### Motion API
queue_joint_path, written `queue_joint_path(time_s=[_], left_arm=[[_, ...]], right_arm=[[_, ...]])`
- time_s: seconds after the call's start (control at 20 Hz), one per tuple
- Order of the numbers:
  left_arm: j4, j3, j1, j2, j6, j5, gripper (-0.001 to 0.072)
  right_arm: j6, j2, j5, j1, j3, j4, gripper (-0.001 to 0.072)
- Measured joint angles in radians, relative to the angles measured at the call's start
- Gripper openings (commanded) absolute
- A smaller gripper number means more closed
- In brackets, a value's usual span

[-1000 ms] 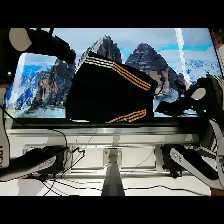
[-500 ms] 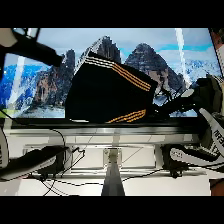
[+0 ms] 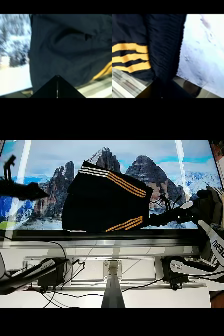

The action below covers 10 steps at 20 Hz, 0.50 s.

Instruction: Fold the clothes and pants, and hang the long-sleeved shirts on hangers.

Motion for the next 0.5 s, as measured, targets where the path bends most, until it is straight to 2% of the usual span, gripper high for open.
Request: queue_joint_path(time_s=[0.25,0.5], left_arm=[[-0.053,-0.141,0.053,-0.079,0.026,0.0,0.0013],[-0.027,-0.178,0.063,-0.111,0.07,-0.007,0.0003]], right_arm=[[-0.039,0.0,0.003,0.0,0.0,0.016,0.0041],[-0.049,0.0,0.003,0.0,0.0,0.021,0.0041]])
